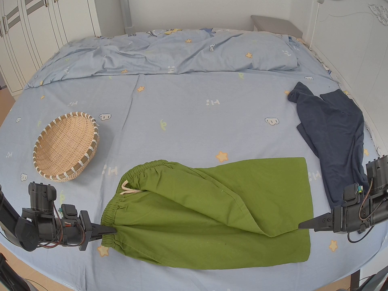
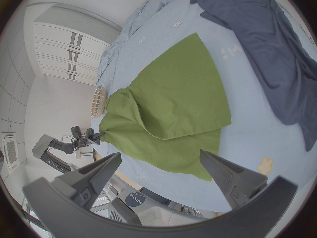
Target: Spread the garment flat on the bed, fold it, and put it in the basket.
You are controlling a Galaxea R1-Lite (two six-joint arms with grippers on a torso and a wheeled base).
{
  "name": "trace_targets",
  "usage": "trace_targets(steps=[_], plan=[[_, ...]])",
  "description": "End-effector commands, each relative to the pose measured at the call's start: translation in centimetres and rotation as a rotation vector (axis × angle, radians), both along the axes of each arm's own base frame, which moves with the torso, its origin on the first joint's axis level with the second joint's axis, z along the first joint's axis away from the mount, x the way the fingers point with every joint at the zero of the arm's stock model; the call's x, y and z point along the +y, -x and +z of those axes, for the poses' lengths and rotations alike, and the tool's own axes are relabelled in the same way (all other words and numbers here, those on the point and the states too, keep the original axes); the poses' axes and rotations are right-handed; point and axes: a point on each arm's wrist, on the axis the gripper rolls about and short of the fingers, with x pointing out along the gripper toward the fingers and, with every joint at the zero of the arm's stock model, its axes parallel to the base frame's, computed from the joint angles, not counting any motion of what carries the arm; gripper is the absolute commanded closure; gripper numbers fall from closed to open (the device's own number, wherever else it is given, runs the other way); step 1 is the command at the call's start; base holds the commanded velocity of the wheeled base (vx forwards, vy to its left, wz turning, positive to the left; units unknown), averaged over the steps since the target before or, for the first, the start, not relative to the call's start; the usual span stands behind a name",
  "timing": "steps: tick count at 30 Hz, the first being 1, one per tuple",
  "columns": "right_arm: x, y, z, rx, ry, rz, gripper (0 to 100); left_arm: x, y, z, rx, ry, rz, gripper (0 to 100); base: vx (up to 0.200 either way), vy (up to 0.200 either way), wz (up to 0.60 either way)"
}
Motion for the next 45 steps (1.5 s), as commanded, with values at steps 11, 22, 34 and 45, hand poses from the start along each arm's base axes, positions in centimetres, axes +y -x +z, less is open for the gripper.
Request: trace_targets(steps=[11, 22, 34, 45], plan=[[1.2, -4.3, -5.8, 0.126, 0.015, 0.053, 0, 0.1, -0.1, 0.4, -0.024, 0.022, -0.015, 100, 0.000, 0.000, 0.00], [0.2, -9.3, -8.6, -0.009, -0.072, 0.013, 0, 0.2, -0.2, 0.3, -0.024, 0.022, -0.012, 100, 0.000, 0.000, 0.00], [-2.1, -14.3, -8.6, -0.083, -0.078, -0.071, 0, 0.2, -0.2, 0.3, -0.029, 0.015, -0.017, 100, 0.000, 0.000, 0.00], [-4.2, -12.1, -3.9, -0.169, -0.137, -0.111, 0, 0.6, -0.1, 0.2, -0.042, 0.001, -0.014, 100, 0.000, 0.000, 0.00]])
